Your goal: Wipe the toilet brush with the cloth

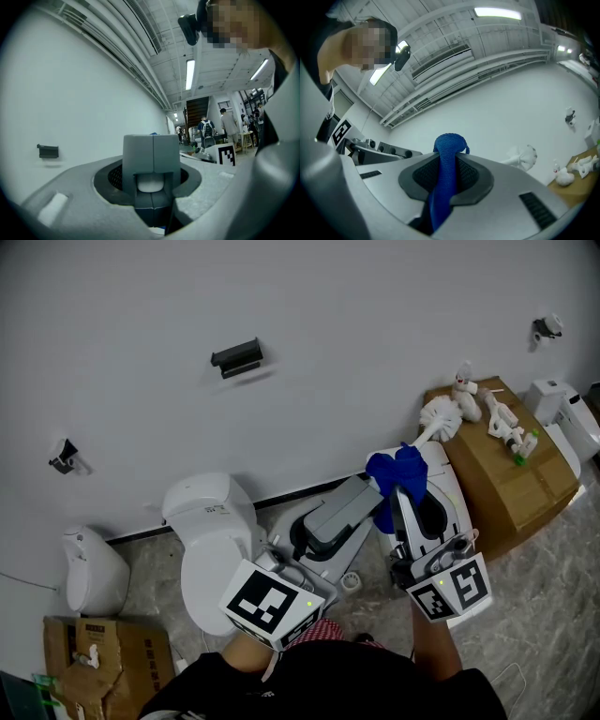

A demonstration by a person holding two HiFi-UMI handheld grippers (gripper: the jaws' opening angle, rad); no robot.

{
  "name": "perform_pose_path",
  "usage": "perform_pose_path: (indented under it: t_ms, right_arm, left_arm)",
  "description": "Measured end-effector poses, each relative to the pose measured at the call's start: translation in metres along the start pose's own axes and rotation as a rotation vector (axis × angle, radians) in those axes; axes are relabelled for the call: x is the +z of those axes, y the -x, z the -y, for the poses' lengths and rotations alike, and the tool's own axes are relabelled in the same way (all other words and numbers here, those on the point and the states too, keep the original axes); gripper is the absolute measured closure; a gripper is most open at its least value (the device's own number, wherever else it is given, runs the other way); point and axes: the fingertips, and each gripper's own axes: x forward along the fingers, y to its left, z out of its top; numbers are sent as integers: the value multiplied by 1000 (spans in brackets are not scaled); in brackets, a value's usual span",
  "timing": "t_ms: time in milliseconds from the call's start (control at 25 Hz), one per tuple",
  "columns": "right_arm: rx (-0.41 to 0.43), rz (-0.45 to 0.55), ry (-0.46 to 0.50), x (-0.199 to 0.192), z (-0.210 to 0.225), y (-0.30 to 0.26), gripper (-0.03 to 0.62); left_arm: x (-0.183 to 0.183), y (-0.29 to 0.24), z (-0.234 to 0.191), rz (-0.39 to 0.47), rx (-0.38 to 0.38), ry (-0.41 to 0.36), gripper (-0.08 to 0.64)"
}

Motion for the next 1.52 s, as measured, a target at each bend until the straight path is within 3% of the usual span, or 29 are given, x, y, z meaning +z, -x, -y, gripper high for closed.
perform_pose_path:
  t_ms: [640, 1520]
  right_arm:
    - [9, -11, 17, -1, 0, -8, 528]
    - [-76, -3, 51, 9, 16, 28, 528]
  left_arm:
    - [3, 10, -6, 12, 4, 21, 397]
    - [-1, 13, 27, 15, -73, 29, 397]
